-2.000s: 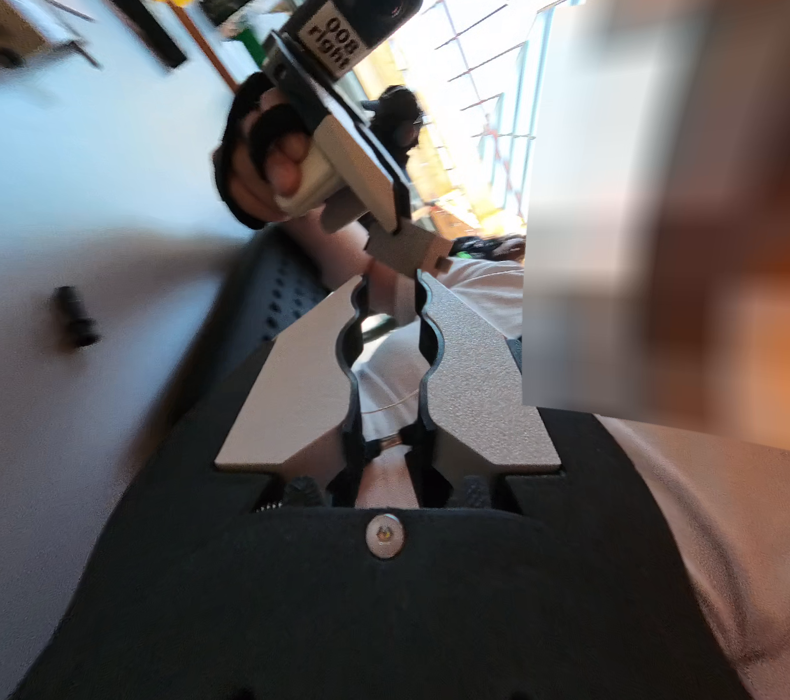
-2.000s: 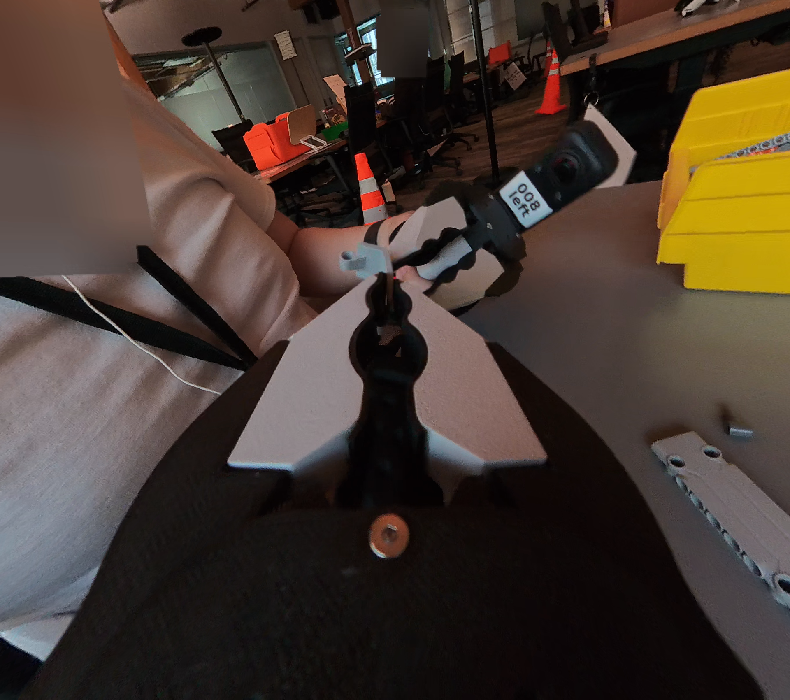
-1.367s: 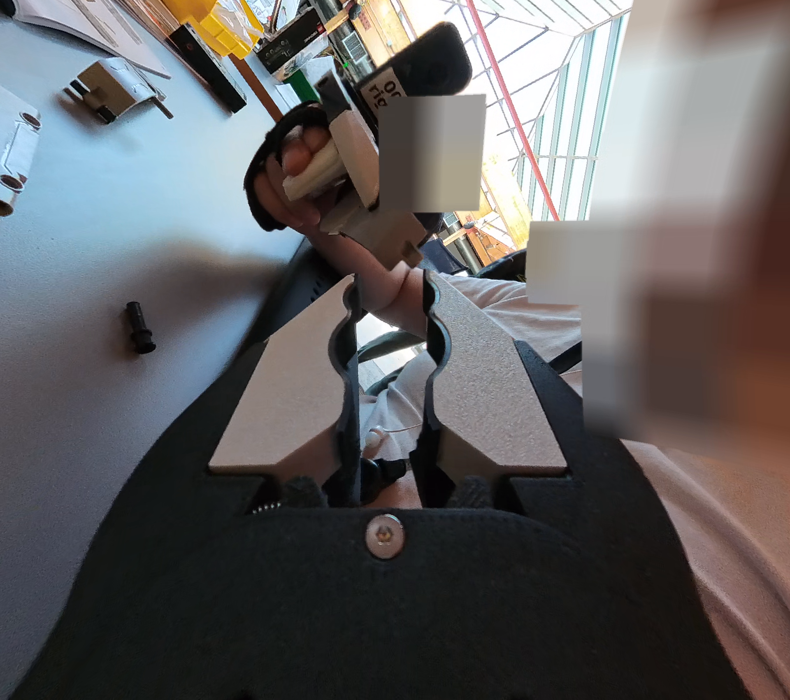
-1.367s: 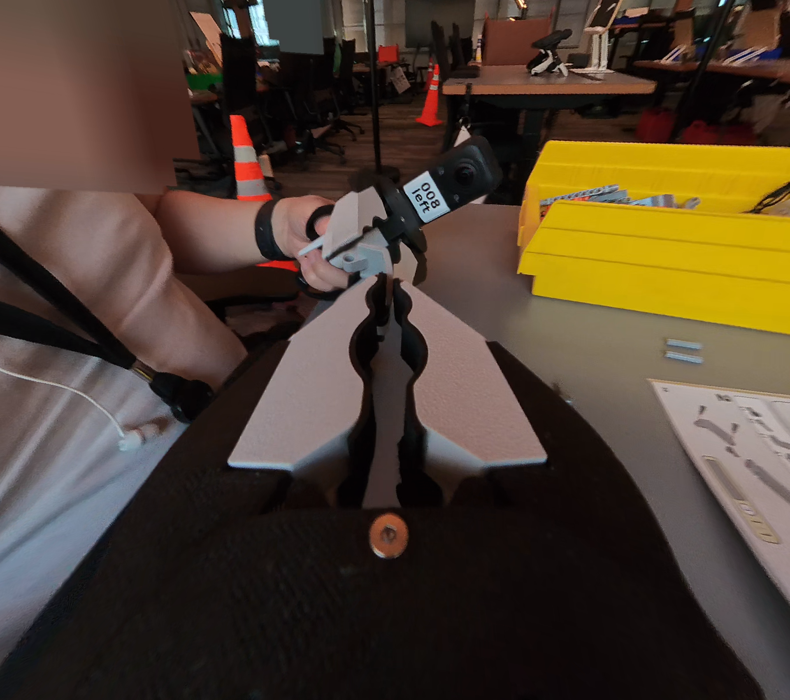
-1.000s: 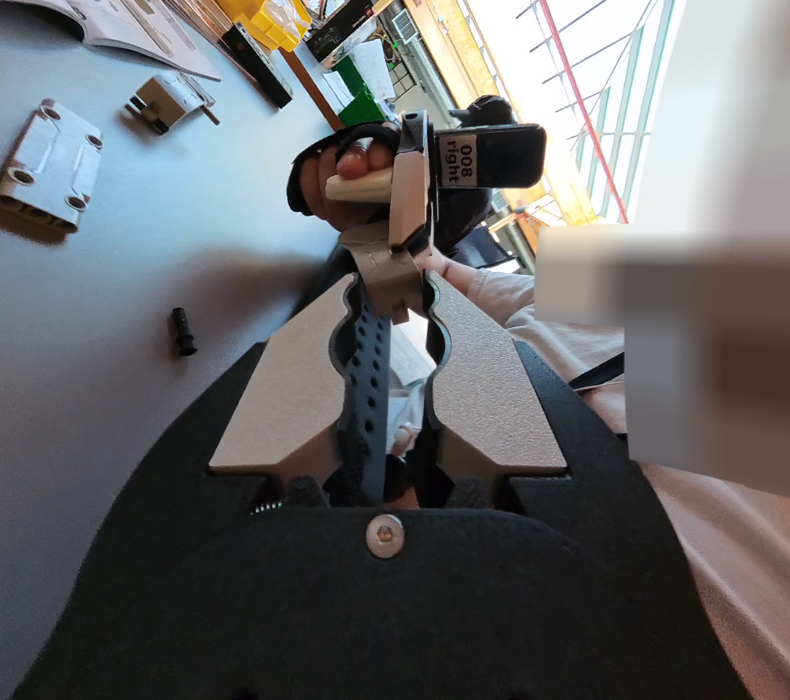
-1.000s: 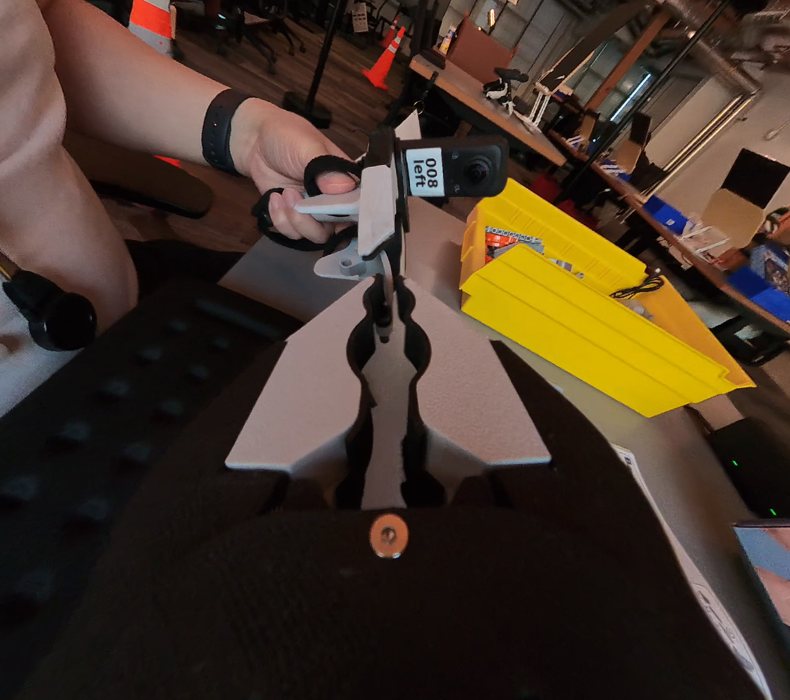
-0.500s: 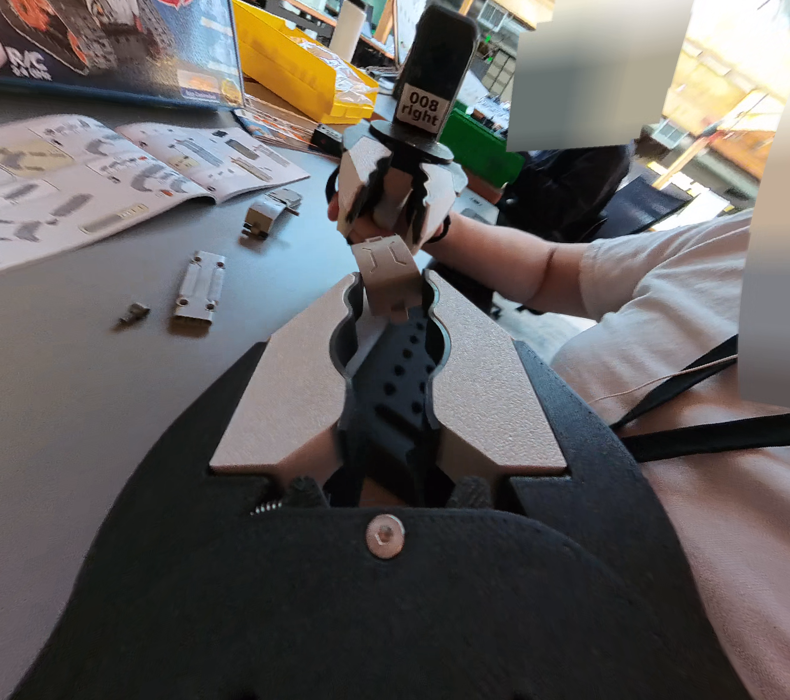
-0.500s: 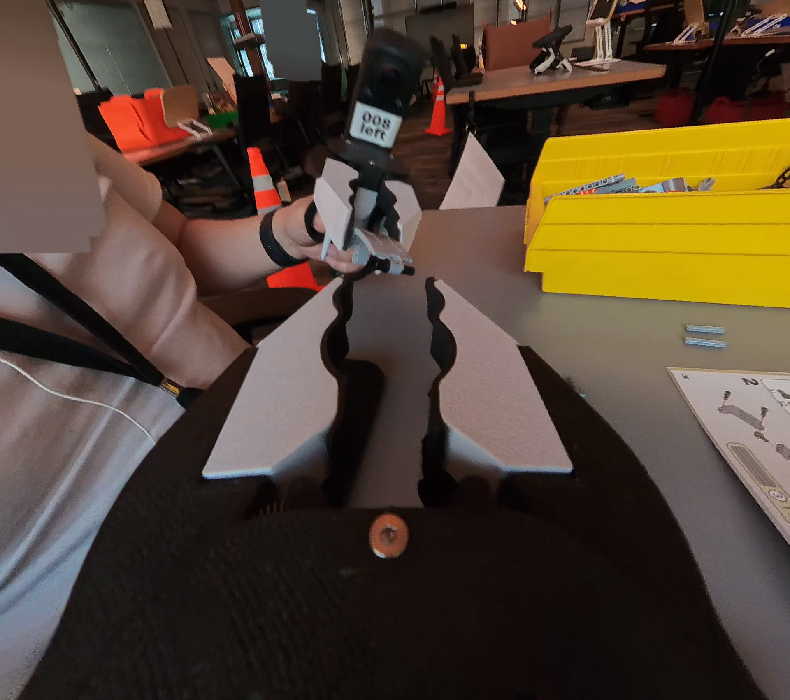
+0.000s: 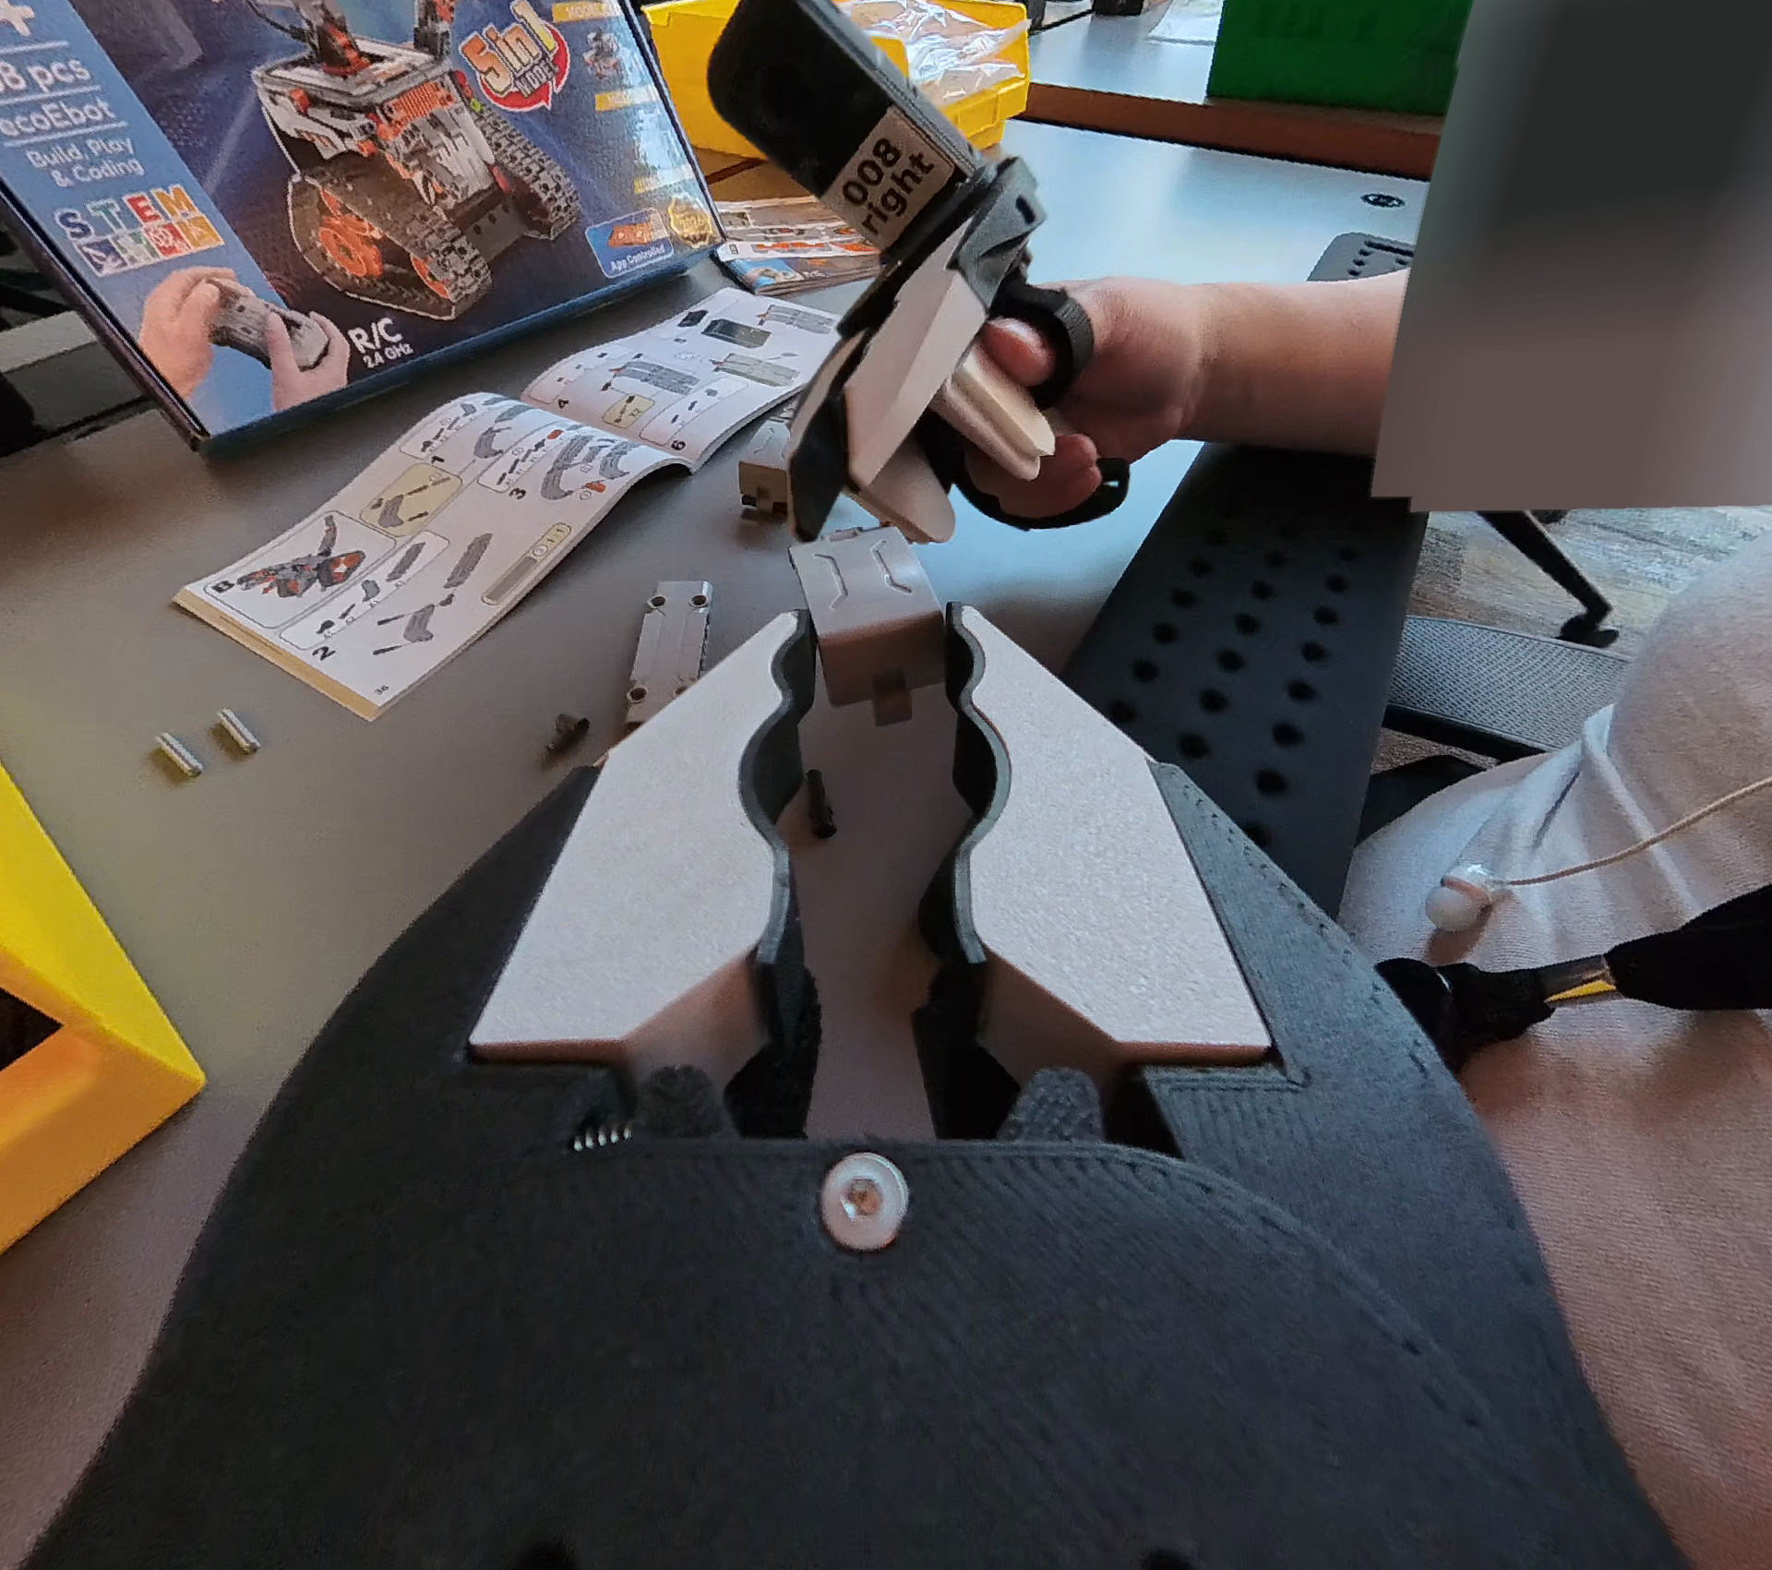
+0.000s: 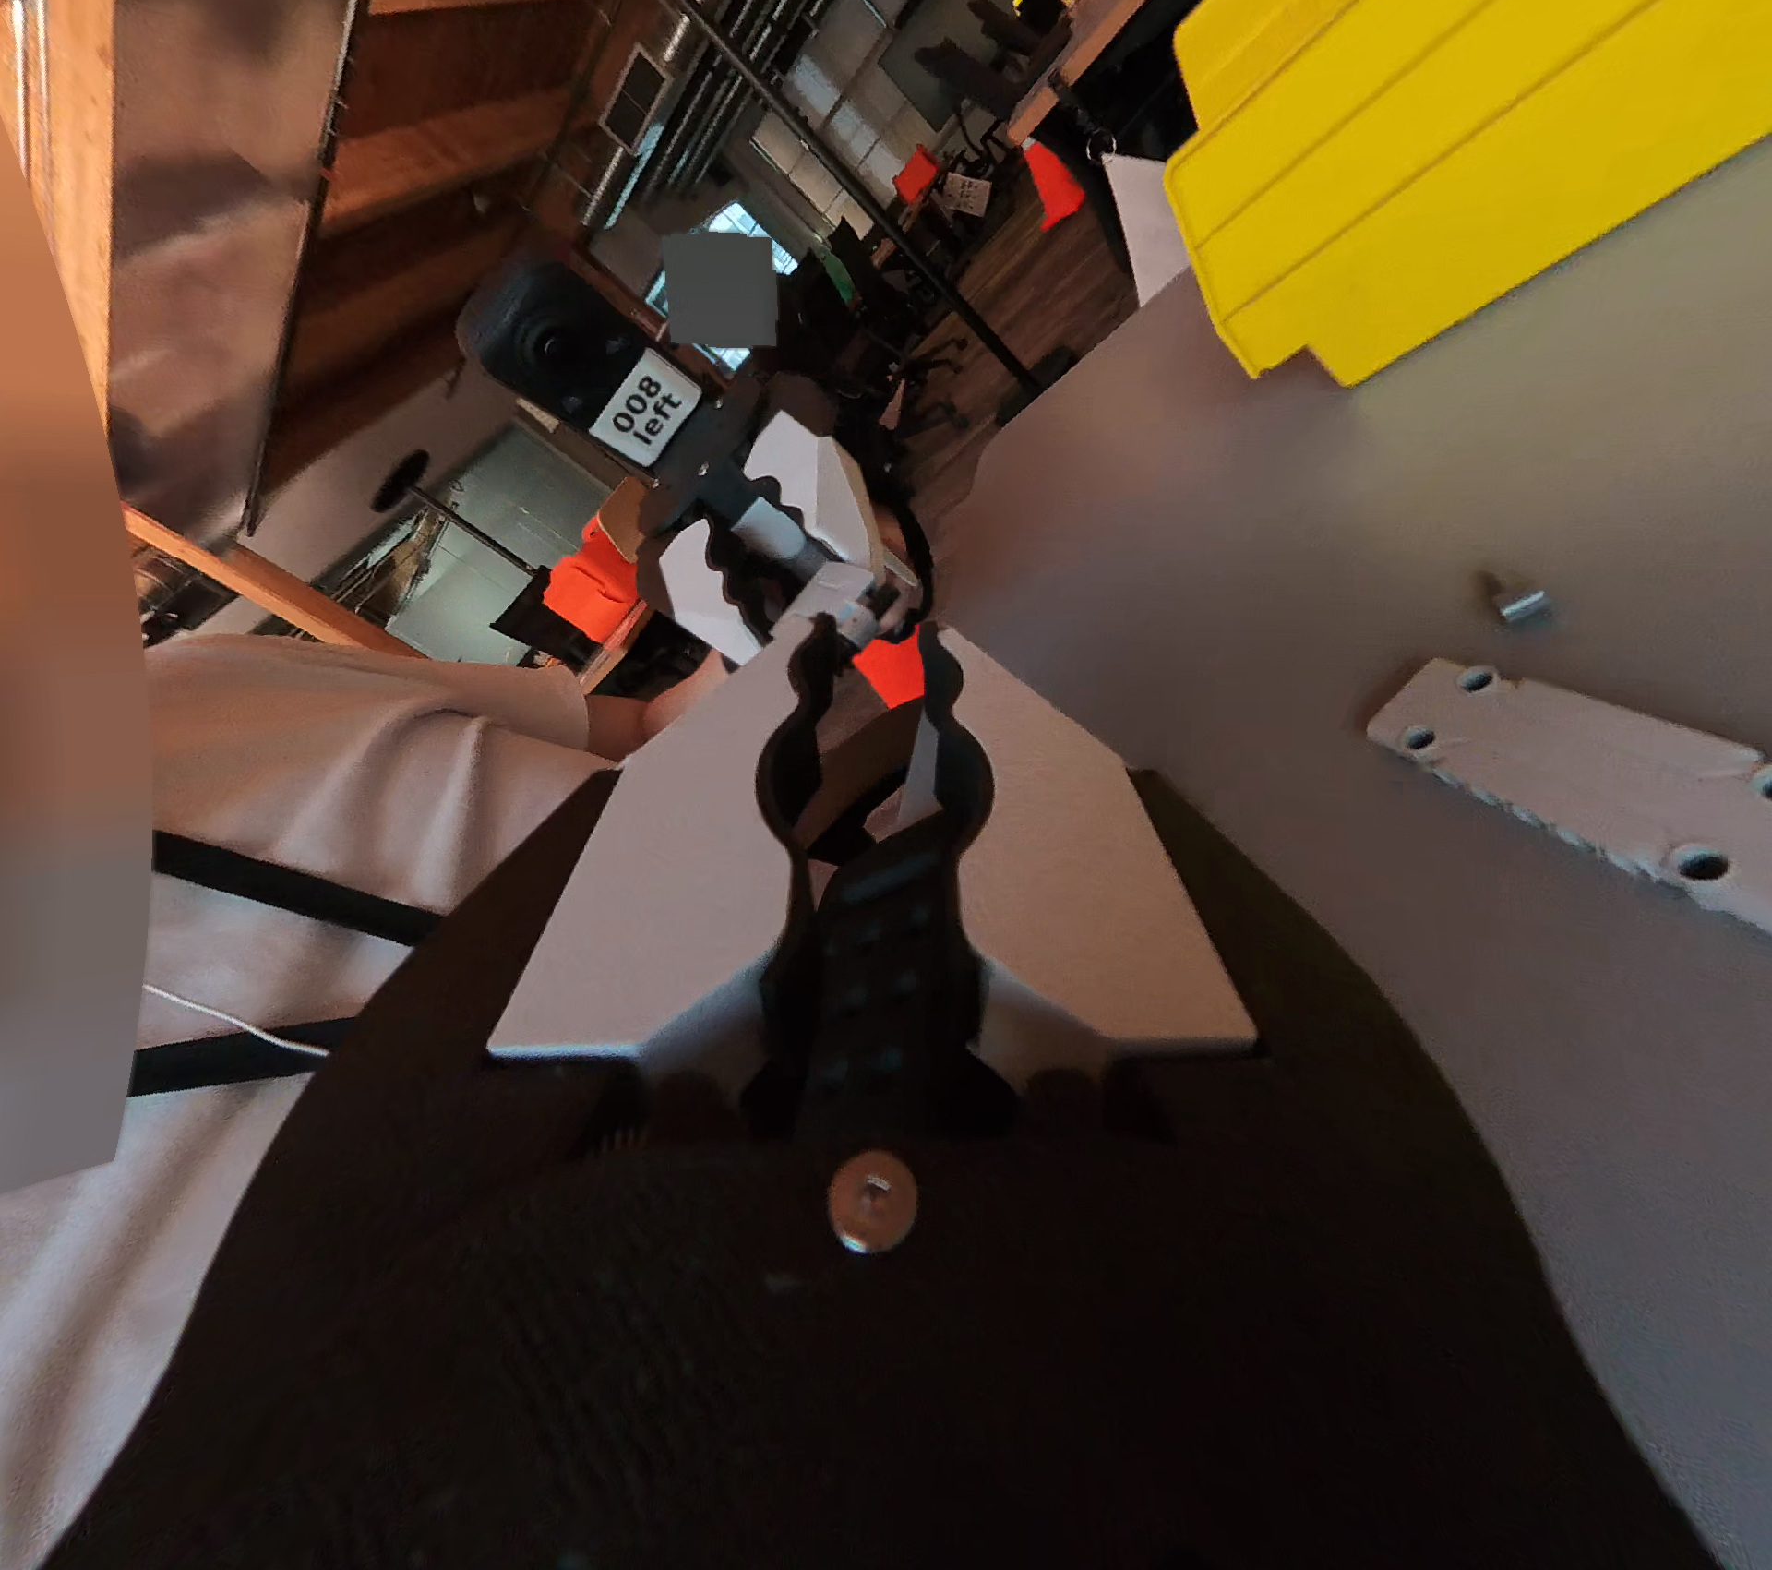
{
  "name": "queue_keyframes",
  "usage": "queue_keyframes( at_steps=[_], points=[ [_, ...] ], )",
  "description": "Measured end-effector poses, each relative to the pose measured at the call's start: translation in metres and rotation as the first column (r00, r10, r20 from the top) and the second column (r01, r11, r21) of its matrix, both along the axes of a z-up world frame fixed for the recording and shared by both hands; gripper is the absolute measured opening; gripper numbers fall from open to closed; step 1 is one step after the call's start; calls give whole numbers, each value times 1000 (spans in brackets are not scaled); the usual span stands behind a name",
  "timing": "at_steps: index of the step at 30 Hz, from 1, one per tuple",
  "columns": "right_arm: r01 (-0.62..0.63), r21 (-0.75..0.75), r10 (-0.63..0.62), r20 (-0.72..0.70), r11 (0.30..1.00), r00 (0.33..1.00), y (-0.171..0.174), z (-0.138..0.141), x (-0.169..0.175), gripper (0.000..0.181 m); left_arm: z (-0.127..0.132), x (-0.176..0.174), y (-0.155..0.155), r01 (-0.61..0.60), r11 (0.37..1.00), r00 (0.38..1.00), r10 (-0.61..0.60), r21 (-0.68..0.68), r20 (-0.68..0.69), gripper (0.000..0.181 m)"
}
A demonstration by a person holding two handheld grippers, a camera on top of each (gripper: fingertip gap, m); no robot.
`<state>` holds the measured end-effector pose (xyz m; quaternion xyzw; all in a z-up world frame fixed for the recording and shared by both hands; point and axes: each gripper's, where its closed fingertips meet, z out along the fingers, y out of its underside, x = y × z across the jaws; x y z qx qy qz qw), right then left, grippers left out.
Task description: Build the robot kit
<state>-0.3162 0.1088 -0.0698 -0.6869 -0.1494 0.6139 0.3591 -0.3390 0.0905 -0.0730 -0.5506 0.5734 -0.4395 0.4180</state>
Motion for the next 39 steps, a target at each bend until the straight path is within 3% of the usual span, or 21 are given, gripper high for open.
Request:
queue_keyframes(
  at_steps=[3, 10, 13, 20, 25, 31, 39],
  points=[
    [-13, -58, 13, -8, 998, 1000, 0, -4, -2, 17, 0, -1, -2, 11, 1000, 1000, -11, 25, 0, 25],
    [-142, -216, 106, -173, 966, 979, -11, -2, -12, 18, -1, -1, -6, 54, 997, 999, -54, 47, 5, 25],
    [-199, -228, 155, -195, 953, 968, -17, -1, -16, 9, -1, 0, -8, 66, 997, 998, -66, 41, 18, 25],
    [-193, -207, 159, -170, 959, 973, -17, 0, -14, 6, -10, 1, -9, 69, 997, 998, -68, 35, -10, 24],
    [-183, -95, 182, -17, 978, 983, -23, -7, -19, 5, -15, 1, -17, 130, 981, 991, -135, -141, -22, 30],
    [-225, 118, 204, 170, 967, 964, -35, -10, -30, 5, -4, -5, -24, 202, 946, 979, -203, -254, 23, 29],
    [-276, 287, 174, 334, 917, 926, -44, -18, -37, 5, -13, -7, -31, 234, 935, 967, -252, -267, -36, 2]
  ],
)
